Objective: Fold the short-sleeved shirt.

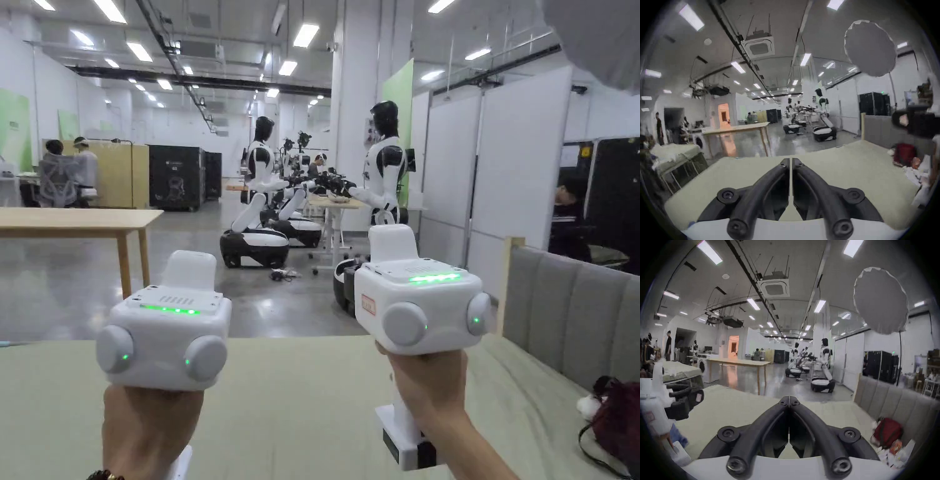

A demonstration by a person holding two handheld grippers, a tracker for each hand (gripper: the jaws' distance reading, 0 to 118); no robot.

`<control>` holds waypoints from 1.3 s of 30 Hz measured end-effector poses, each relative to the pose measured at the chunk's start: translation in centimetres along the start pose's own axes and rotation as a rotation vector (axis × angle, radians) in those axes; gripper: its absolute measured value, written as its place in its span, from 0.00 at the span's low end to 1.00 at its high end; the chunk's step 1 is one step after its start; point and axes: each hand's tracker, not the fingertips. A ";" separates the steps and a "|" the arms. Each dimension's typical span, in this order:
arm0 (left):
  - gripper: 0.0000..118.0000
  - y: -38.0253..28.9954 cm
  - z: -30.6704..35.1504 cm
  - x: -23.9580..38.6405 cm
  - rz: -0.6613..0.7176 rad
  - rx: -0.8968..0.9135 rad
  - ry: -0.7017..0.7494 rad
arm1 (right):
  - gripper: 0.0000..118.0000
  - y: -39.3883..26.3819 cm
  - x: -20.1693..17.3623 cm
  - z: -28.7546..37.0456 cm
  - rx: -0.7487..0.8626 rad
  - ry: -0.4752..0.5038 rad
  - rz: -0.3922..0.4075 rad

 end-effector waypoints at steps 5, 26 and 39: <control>0.00 1.7 -2.0 -0.9 0.064 -0.008 0.017 | 0.03 1.1 -0.1 -0.7 0.018 0.005 0.012; 1.00 3.1 2.9 -1.2 0.082 0.052 -0.021 | 0.85 1.5 -1.0 0.6 0.004 -0.035 0.004; 1.00 2.9 0.5 -1.9 0.077 0.042 -0.019 | 0.85 1.5 -0.3 1.4 0.048 -0.096 -0.120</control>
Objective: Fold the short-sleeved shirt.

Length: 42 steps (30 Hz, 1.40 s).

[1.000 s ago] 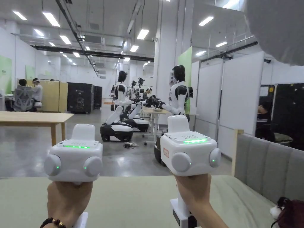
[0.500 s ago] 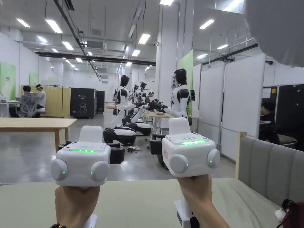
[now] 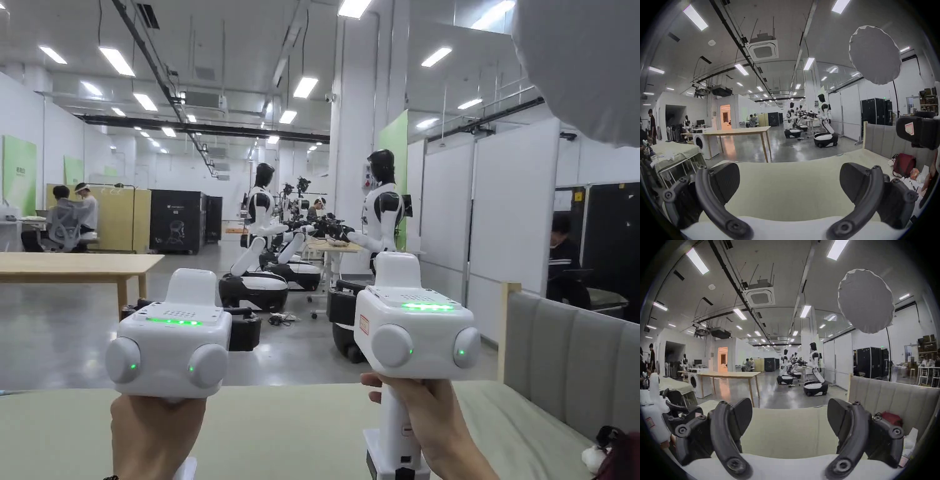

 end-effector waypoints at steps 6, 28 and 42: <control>1.00 -0.1 -0.1 -1.5 0.011 0.000 0.029 | 0.85 -0.8 0.9 -1.0 -0.008 -0.035 0.097; 1.00 -0.4 -1.0 -2.2 0.030 -0.010 0.038 | 0.85 -0.4 0.9 -1.6 -0.016 -0.022 0.053; 1.00 -1.3 -2.3 -2.3 0.030 -0.034 0.037 | 0.85 -0.8 0.4 -1.4 -0.055 -0.053 0.047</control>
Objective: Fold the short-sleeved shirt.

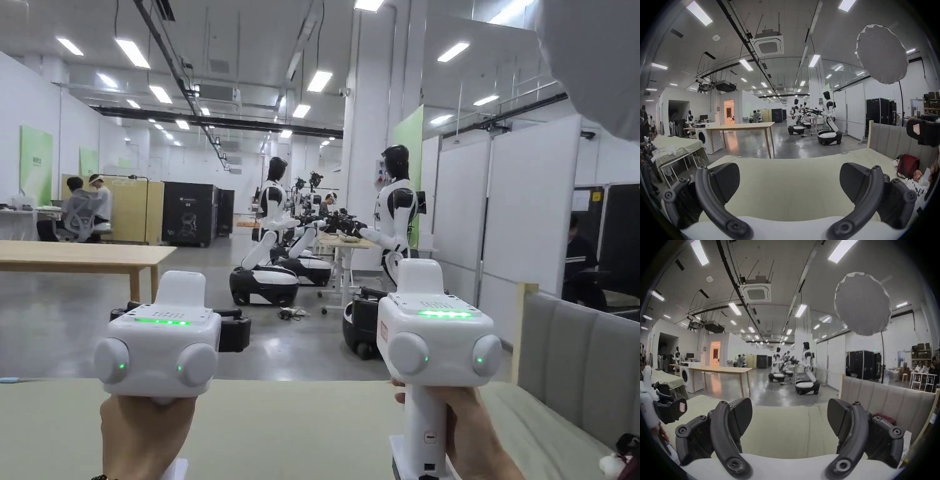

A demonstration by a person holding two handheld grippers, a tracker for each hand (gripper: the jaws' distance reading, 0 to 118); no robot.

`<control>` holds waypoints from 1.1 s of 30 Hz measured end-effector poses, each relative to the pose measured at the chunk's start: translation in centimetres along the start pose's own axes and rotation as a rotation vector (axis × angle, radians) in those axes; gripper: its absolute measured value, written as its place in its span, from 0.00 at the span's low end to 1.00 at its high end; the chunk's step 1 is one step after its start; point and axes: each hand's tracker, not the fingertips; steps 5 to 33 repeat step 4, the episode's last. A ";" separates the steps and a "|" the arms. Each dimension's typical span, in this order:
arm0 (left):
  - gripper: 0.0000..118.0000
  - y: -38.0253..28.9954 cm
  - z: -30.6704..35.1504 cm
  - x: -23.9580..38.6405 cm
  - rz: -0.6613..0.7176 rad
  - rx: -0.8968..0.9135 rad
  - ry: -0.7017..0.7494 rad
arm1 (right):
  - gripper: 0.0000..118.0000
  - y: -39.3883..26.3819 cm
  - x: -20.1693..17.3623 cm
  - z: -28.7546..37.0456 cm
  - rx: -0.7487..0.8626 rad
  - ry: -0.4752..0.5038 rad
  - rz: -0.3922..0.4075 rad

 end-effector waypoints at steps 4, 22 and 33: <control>1.00 -0.1 -0.1 -0.2 0.018 -0.006 0.001 | 0.85 -0.1 0.2 0.2 0.014 0.028 -0.049; 1.00 -0.1 -0.1 -0.2 0.018 -0.006 0.001 | 0.85 -0.1 0.2 0.2 0.014 0.028 -0.049; 1.00 -0.1 -0.1 -0.2 0.018 -0.006 0.001 | 0.85 -0.1 0.2 0.2 0.014 0.028 -0.049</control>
